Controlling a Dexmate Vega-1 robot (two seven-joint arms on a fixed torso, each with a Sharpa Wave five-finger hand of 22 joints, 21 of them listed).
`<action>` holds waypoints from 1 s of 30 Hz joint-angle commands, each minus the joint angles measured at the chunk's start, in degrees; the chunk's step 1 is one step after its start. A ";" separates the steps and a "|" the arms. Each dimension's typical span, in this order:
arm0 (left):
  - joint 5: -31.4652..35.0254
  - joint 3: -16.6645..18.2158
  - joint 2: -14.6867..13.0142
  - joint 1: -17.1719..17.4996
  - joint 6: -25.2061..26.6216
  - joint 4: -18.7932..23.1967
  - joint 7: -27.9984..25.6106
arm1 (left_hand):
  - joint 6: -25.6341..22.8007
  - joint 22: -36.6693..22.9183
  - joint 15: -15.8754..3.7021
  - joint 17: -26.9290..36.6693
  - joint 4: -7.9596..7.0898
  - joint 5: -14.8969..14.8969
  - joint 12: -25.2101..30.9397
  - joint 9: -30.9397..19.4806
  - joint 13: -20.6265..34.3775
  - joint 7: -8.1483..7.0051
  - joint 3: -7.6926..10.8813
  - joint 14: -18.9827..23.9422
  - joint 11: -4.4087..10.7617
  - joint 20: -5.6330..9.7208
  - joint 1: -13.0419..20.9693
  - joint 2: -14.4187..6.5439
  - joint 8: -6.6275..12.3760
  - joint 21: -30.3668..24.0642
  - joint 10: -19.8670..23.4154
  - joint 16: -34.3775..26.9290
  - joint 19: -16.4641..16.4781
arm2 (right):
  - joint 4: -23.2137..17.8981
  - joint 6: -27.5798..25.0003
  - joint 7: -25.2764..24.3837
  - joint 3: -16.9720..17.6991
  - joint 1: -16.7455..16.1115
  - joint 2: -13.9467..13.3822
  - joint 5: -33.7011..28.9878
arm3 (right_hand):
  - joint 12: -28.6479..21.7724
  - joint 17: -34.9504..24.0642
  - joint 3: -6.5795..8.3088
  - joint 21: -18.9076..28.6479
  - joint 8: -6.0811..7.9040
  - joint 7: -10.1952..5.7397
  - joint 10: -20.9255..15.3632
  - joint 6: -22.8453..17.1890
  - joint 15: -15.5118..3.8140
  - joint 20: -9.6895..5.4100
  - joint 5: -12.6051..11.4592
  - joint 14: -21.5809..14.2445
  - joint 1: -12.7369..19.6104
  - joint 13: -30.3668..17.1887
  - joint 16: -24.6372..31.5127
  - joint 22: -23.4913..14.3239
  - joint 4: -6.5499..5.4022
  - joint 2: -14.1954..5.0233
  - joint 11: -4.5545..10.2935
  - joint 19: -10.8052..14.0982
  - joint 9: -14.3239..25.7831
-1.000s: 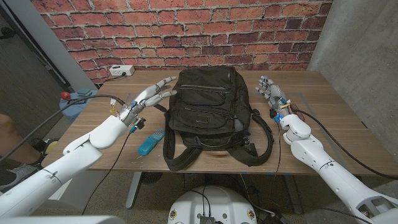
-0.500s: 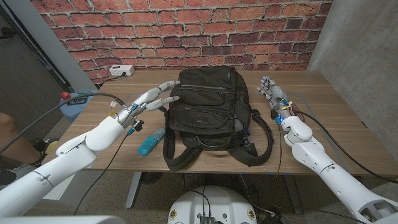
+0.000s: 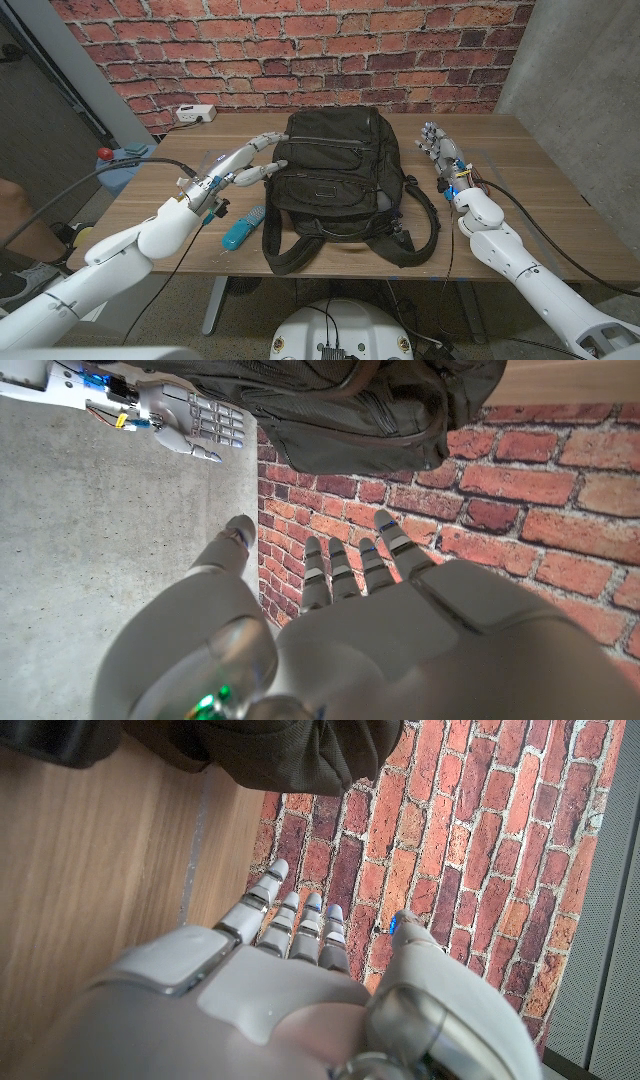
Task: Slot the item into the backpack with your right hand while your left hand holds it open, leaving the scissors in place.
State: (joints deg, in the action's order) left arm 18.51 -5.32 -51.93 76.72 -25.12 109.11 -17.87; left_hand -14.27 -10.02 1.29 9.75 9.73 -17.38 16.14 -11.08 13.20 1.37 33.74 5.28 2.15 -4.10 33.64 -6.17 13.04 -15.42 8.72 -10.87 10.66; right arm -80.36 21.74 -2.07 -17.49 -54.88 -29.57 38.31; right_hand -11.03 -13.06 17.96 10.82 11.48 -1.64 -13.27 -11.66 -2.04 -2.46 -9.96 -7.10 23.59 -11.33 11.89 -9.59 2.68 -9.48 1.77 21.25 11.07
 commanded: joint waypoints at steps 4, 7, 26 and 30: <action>16.72 3.35 4.02 5.70 -0.61 1.89 -13.85 | -1.67 -0.24 -0.18 0.22 0.02 -0.67 0.86 -0.27 0.48 0.14 -0.46 1.71 -0.04 0.14 0.33 0.92 0.41 0.10 1.02 -0.49 1.43 | -0.14 2.45 0.34 0.66 -1.52 0.23 0.24 | -0.36 0.09 0.32 0.40 0.00 0.07 -0.06 -0.49 -2.43 -2.87 -0.24 -0.48 0.26 -0.13 0.40 -0.21 0.10 -0.19 -0.42 0.56 0.07; 19.27 3.43 4.35 6.39 -0.31 1.88 -16.10 | -1.77 -0.25 -0.22 0.24 0.02 -0.71 0.91 -0.30 0.56 0.03 -0.51 2.09 0.02 0.28 0.37 1.07 0.37 0.04 1.01 -0.54 1.79 | -0.34 2.75 0.31 0.82 -2.03 0.19 0.35 | -0.35 0.08 0.31 0.40 0.00 0.07 0.00 -0.52 -2.38 -2.86 -0.23 -0.47 0.21 -0.13 0.41 -0.21 0.07 -0.20 -0.49 0.58 0.07; 32.22 -0.28 3.27 8.91 6.68 0.66 -30.80 | -2.19 -0.30 -0.47 0.31 0.03 -0.77 1.47 -0.47 0.99 -0.24 -0.58 3.44 0.22 0.68 0.76 1.71 0.10 -0.04 1.42 -0.44 3.15 | -1.20 2.52 0.33 1.52 -3.24 -0.72 0.75 | -0.34 0.08 0.35 0.42 -0.02 0.16 0.07 -0.48 -2.28 -2.76 -0.23 -0.53 0.14 -0.13 0.52 -0.21 0.10 -0.21 -0.54 0.71 0.07; 33.22 -1.41 2.33 9.32 8.79 0.70 -32.73 | -2.35 -0.32 -0.47 0.34 -0.03 -0.73 1.55 -0.51 1.08 -0.12 -0.68 4.00 0.29 0.49 0.75 1.97 0.05 -0.05 1.36 -0.49 3.49 | -1.14 2.38 0.68 1.48 -3.12 -0.74 0.96 | -0.35 0.08 0.37 0.43 -0.02 0.19 0.07 -0.49 -2.27 -2.76 -0.24 -0.53 0.14 -0.14 0.53 -0.21 0.11 -0.22 -0.53 0.74 0.07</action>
State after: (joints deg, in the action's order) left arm 46.52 -4.41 -48.24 84.59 -21.17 110.04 -43.87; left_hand -16.07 -10.14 0.81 10.02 9.71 -17.69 17.40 -11.34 13.99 1.32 33.24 8.42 2.25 -3.44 34.23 -4.80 13.04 -15.42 9.84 -11.31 13.49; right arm -81.27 24.55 -1.80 -16.17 -57.78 -29.94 38.93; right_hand -11.03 -12.78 17.95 11.03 11.48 -1.64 -13.06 -11.66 -2.04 -2.67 -9.96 -7.10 23.59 -11.33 12.16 -9.60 2.68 -9.48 1.55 21.46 11.07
